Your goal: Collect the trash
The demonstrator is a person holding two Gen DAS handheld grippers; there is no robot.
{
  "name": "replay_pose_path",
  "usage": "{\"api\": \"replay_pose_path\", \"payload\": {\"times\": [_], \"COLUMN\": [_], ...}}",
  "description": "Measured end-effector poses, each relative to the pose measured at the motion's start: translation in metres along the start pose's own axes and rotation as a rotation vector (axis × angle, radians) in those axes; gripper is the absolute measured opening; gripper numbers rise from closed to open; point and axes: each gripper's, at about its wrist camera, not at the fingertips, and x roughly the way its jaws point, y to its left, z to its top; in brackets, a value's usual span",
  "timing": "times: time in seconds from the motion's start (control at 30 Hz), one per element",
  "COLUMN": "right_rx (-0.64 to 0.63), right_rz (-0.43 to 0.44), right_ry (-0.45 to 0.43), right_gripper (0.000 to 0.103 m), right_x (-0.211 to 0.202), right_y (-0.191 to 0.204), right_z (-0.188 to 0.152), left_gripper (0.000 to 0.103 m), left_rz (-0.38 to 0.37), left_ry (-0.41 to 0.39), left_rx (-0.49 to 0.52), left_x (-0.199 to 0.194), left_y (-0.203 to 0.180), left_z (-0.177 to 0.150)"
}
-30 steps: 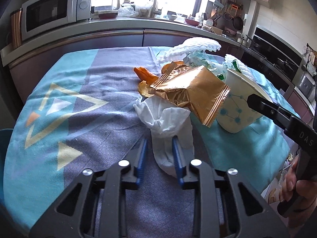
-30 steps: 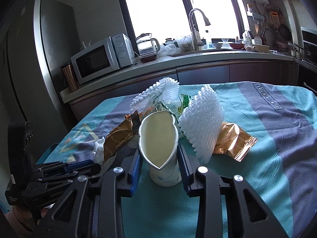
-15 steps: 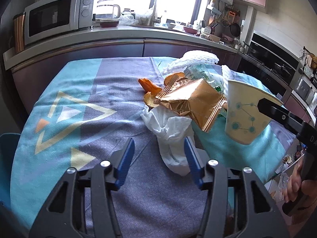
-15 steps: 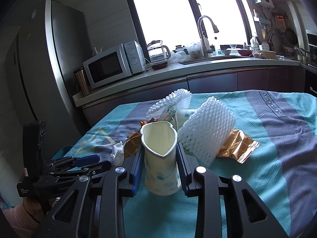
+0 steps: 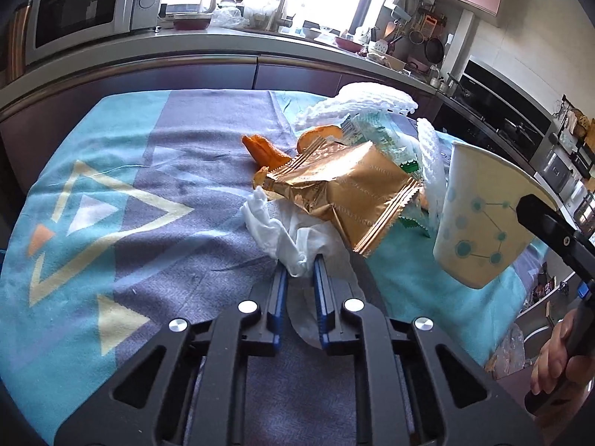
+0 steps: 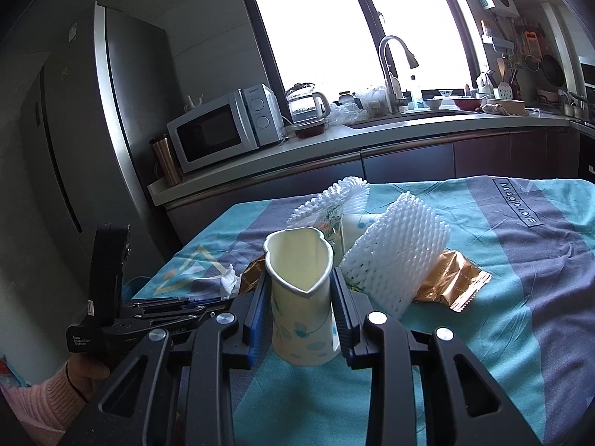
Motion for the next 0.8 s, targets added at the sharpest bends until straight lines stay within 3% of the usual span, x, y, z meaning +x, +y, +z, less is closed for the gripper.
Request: {"api": "replay_pose_path", "payload": {"times": [0.17,0.47,0.8], "right_rx": [-0.032,-0.095,-0.146], "right_rz": [0.046,0.184,0.426], "right_ry": [-0.017,0.011,0.092], "right_gripper": [0.030,0.030,0.030], "right_x": [-0.002,0.017,0.069], "right_y": [0.014,0.056,0.131], "right_z": [0.006,0.013,0.021], "left_gripper": [0.013,0.013,0.013], "left_rz": [0.000,0.082,0.308], "left_ry": [-0.031,-0.079,-0.200], "left_rx": [0.017,0.007,-0.115], "left_x": [-0.026,-0.084,-0.166], "left_y": [0.002,0.025,0.094], "left_z": [-0.008,-0.030,-0.047]}}
